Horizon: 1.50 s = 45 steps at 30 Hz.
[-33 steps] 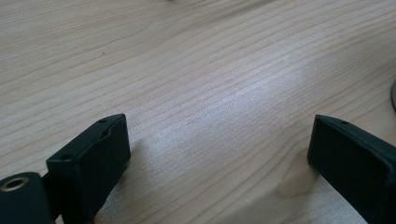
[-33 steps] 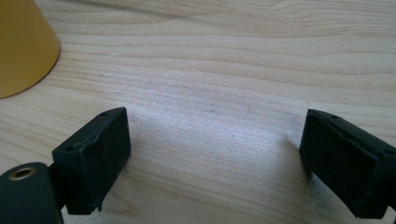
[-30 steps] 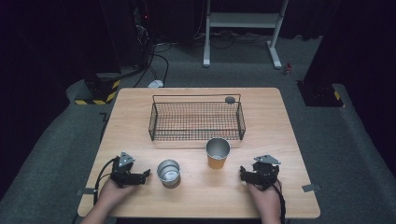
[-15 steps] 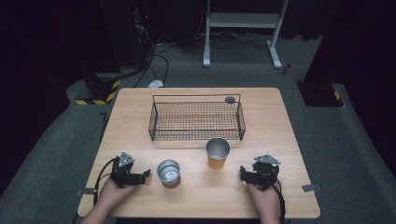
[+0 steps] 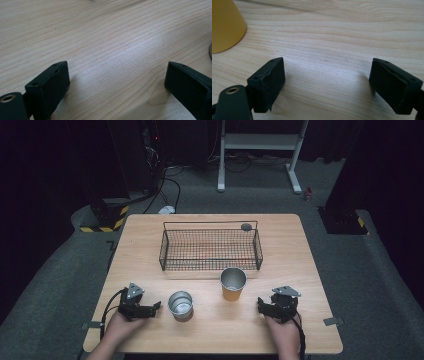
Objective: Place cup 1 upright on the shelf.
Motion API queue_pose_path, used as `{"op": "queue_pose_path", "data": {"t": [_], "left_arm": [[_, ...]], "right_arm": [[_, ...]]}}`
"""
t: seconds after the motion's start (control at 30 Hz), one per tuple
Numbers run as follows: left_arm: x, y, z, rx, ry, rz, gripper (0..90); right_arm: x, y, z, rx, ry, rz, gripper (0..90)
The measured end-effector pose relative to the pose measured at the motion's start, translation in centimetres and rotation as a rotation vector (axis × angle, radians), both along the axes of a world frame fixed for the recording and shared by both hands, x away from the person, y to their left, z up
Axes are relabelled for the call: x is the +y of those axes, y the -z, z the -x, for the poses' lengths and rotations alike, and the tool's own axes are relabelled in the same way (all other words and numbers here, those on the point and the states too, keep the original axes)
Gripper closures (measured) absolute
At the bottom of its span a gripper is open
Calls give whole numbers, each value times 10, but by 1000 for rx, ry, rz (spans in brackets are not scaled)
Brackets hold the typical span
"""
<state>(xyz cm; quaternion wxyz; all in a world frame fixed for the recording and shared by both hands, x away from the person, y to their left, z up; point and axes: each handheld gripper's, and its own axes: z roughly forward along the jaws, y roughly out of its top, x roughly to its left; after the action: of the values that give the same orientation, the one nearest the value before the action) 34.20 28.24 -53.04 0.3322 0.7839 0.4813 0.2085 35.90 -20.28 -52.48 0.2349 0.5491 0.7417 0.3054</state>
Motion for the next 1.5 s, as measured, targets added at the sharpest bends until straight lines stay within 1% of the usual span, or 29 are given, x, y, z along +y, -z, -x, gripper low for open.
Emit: {"op": "queue_pose_path", "data": {"t": [0.03,0.1,0.13,0.2,0.23,0.33,0.37,0.43,0.47,0.53,0.57,1.0,1.03,1.17,1.37,1.4,1.43,1.5], "left_arm": [[0,0,0,1,-1,-2,64],[0,0,0,0,-1,-1,64],[0,0,0,0,-1,-1,64],[0,0,0,2,-3,-3,51],[-1,0,-1,4,-18,-6,41],[-1,0,-1,7,-26,-14,15],[-1,0,-1,20,-37,-7,7],[-1,0,-1,20,-38,-7,5],[-1,0,-1,20,-39,-7,5],[-1,0,-1,19,-40,-8,5],[-1,0,-1,18,-41,-7,5],[0,1,-1,16,-40,-8,3],[0,0,-1,16,-43,-9,3],[0,0,-2,16,-45,-10,2],[0,0,-2,17,-44,-10,2],[0,0,-2,17,-44,-10,2],[1,0,-2,15,-43,-14,2],[1,0,-1,16,-44,-14,3]], "right_arm": [[1,-1,2,-14,-17,3,132],[2,-1,3,-14,-20,2,132],[2,-2,3,-23,-35,4,132],[3,-4,5,-32,-43,0,132],[5,-7,6,-45,-52,-2,131],[7,-9,8,-53,-66,-8,131],[10,-11,10,-61,-80,-19,131],[11,-13,11,-63,-83,-20,131],[14,-14,12,-75,-93,-26,131],[16,-15,13,-76,-98,-31,129],[19,-17,14,-84,-109,-34,128],[37,-20,21,-117,-163,-50,104],[41,-21,22,-129,-173,-54,101],[46,-23,24,-147,-187,-52,98],[54,-27,24,-164,-210,-55,97],[57,-29,24,-177,-218,-57,97],[59,-30,24,-176,-215,-64,98],[61,-32,23,-185,-227,-73,98]]}}
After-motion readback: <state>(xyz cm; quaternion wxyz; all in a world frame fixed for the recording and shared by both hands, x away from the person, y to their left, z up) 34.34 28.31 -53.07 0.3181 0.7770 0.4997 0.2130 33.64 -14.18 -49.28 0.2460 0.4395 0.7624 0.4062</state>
